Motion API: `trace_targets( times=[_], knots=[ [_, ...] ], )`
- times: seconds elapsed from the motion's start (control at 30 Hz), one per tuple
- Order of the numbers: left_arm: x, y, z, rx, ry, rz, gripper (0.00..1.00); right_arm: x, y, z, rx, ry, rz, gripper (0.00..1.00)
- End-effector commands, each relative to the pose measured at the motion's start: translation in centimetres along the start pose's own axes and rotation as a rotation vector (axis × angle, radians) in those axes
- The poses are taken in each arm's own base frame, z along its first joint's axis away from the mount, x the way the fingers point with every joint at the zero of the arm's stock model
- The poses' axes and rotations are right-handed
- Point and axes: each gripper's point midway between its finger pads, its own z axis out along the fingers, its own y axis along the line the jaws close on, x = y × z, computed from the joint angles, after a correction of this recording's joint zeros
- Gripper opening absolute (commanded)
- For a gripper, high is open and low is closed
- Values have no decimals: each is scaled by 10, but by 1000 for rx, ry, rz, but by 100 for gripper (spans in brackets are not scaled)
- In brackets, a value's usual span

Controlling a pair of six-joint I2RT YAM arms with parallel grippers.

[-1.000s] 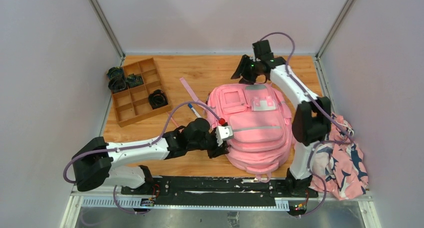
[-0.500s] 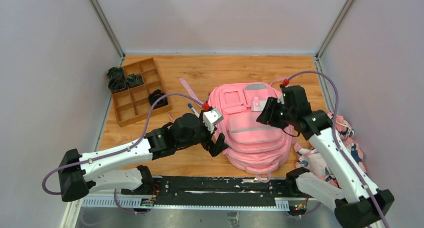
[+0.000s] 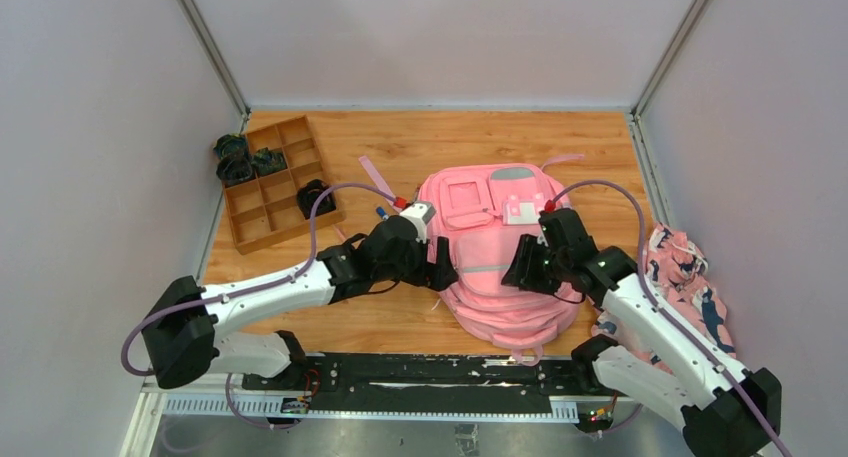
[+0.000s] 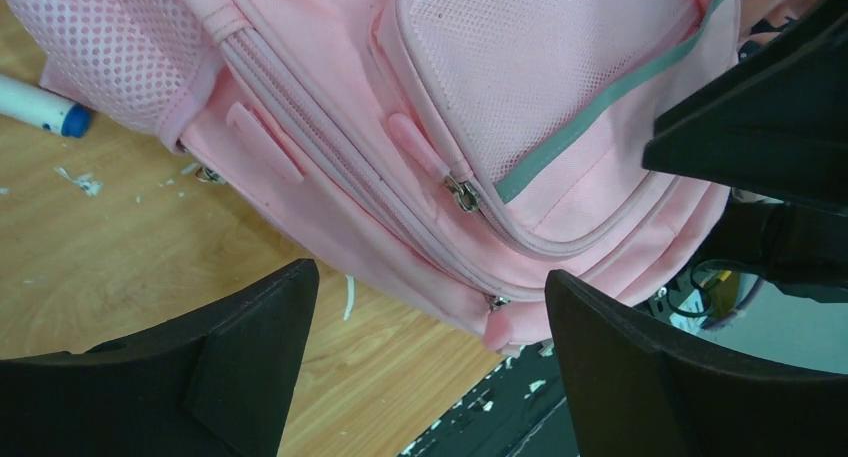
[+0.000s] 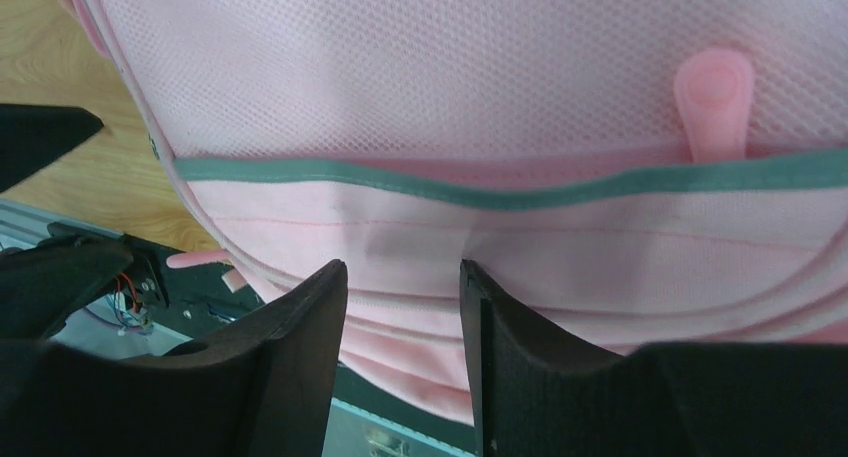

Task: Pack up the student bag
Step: Zip the student bag at the center of the board, then move the student bag to the center of the board.

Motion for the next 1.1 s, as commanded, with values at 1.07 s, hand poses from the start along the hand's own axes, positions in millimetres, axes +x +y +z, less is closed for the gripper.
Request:
trace_targets(
  times=[1.07],
  knots=[
    [-86,46,52,-239,-159,-492,71,-56,19,-15,-62,-151,29,50]
  ],
)
